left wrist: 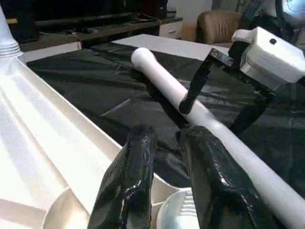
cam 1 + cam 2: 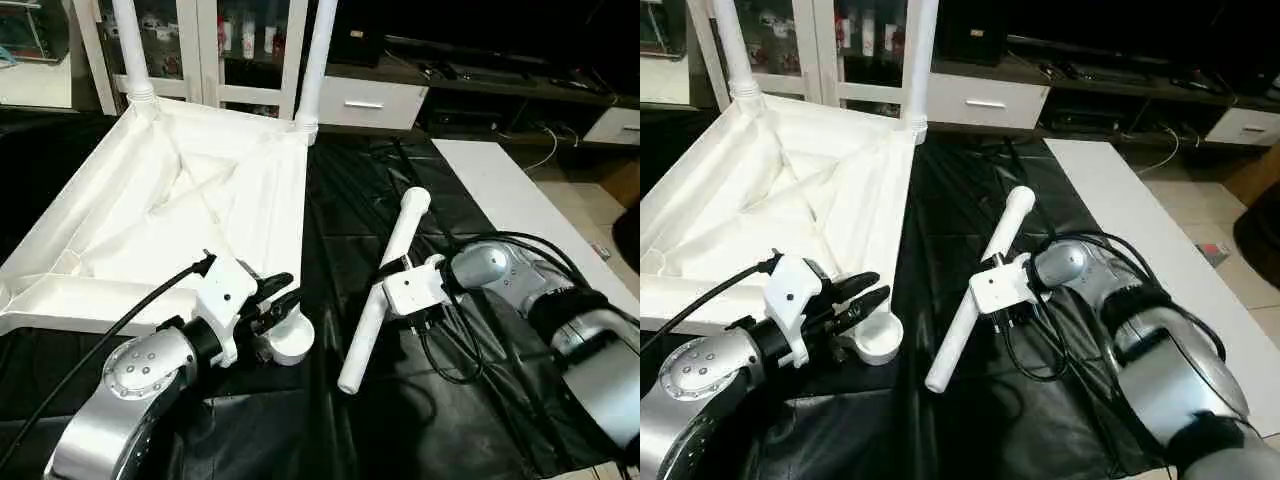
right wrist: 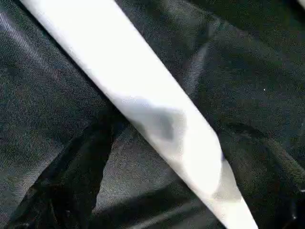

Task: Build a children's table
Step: Pick table leg

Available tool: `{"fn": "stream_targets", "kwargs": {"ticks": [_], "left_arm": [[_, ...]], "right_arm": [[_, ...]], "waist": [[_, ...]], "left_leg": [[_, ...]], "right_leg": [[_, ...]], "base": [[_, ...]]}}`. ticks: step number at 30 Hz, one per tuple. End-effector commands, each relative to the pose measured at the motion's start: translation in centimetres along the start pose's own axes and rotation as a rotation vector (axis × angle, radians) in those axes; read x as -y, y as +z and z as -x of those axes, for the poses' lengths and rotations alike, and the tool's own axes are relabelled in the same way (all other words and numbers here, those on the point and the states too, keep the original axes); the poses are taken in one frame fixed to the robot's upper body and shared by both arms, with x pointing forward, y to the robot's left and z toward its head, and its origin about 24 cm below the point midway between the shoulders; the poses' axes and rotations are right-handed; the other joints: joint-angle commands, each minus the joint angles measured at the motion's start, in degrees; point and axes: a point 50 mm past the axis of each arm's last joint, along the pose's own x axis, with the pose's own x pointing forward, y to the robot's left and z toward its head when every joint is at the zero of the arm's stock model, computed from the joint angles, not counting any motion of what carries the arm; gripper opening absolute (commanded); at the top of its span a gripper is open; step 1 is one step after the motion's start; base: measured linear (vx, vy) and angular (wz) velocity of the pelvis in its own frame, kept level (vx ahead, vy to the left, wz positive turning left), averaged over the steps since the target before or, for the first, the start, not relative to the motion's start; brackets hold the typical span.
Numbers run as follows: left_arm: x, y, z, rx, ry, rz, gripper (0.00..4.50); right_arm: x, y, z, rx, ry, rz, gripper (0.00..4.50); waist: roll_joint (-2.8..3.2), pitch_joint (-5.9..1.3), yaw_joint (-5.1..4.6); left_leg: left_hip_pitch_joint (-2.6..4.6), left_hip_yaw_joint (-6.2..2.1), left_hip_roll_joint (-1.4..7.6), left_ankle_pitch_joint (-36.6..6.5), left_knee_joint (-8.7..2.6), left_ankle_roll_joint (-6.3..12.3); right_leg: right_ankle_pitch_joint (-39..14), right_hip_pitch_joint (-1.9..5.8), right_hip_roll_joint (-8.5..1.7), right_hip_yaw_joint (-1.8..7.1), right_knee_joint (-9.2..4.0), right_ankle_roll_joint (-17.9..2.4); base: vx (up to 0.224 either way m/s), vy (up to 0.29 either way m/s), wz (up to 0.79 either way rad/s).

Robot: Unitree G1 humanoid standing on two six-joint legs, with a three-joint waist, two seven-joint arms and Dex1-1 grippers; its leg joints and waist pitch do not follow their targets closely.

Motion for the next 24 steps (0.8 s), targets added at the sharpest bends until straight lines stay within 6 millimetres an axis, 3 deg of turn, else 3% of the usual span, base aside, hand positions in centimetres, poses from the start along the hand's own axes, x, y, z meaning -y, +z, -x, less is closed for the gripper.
{"fn": "stream_targets", "kwargs": {"ticks": [1, 6, 9, 18, 24], "left_arm": [[0.6, 0.7, -0.2, 0.016, -0.043, -0.012, 1.26], [0.6, 0.8, -0.1, 0.011, -0.057, -0.015, 1.26], [0.6, 0.9, -0.2, 0.008, -0.08, -0.017, 1.26], [0.6, 1.1, 0.1, -0.005, -0.116, -0.036, 1.26], [0.5, 1.2, 0.0, -0.007, -0.111, -0.043, 1.26]], "right_arm": [[-0.8, -0.7, -0.3, -0.055, 0.054, -0.003, 3.93], [-1.2, -1.0, -0.3, -0.087, 0.153, -0.029, 3.93], [-1.4, -1.4, 0.0, -0.102, 0.208, -0.098, 3.93], [-0.6, -1.6, 1.7, -0.147, 0.286, -0.039, 3.93], [-0.8, -1.6, 1.7, -0.155, 0.318, -0.012, 3.35]], "waist": [[0.89, -2.58, -0.17], [0.96, -2.53, -0.17], [0.96, -2.62, -0.05], [1.02, -2.75, 0.1], [0.94, -2.96, 0.02]], "left_leg": [[2.06, -0.83, 2.93, -16.2, -4.14, -0.4], [2.19, -1.1, 3.0, -20.2, -4.41, -1.53], [2.13, -1.07, 3.05, -19.4, -4.4, -1.1], [2.07, -0.95, 3.08, -16.9, -4.29, -0.53], [2.02, -0.89, 3.12, -15.9, -4.2, -0.25]], "right_leg": [[-8.5, 0.51, -3.95, 2.38, -4.65, -12.3], [-11.9, 0.31, -3.99, 2.44, -4.96, -11.1], [-11.0, 0.33, -4.06, 2.51, -4.88, -11.5], [-7.7, 0.59, -4.14, 2.44, -4.54, -12.7], [-6.9, 0.71, -4.1, 2.38, -4.42, -13.4]], "base": [[0.0, 0.0, 0.0], [0.0, 0.0, 0.0], [0.0, 0.0, 0.0], [0.0, 0.0, 0.0], [0.0, 0.0, 0.0]]}}
